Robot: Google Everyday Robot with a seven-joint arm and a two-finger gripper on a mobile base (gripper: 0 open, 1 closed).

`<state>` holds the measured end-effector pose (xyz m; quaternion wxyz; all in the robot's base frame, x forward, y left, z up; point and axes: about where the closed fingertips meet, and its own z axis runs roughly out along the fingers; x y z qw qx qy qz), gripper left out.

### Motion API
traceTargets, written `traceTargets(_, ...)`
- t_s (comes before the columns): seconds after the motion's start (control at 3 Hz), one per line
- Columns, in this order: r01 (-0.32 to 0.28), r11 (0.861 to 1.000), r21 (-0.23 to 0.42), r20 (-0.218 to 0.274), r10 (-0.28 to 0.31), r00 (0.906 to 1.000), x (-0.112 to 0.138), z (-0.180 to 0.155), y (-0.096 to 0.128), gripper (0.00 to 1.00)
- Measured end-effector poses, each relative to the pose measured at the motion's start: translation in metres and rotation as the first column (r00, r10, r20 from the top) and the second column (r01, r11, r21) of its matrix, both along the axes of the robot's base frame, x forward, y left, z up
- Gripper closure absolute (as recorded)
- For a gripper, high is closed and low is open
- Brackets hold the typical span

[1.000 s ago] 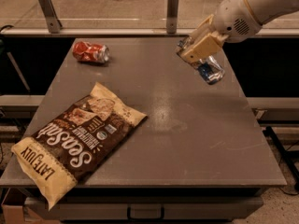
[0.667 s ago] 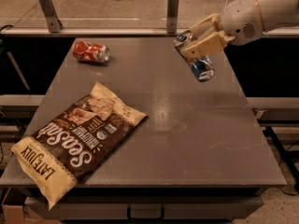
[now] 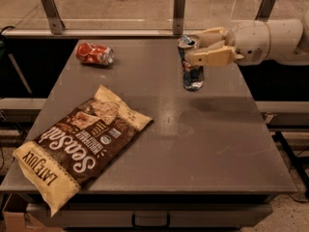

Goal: Place redbull can upright

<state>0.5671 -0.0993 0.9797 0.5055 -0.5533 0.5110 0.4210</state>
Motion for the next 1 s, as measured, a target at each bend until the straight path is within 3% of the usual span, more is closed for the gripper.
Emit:
traceTargets(0.33,-0.055,0.988,0.142,0.024,0.052,0.9984,-0.006,-0.003,-0.007,1.0)
traceTargets(0.67,-0.103,0.974,0.203,0.06,0.092,0.9939,-0.012,-0.011,-0.013,1.0)
traceTargets(1.0,-0.136,0.969,0.207,0.077,0.122,0.9895,-0.016,-0.019,-0.017,0.82)
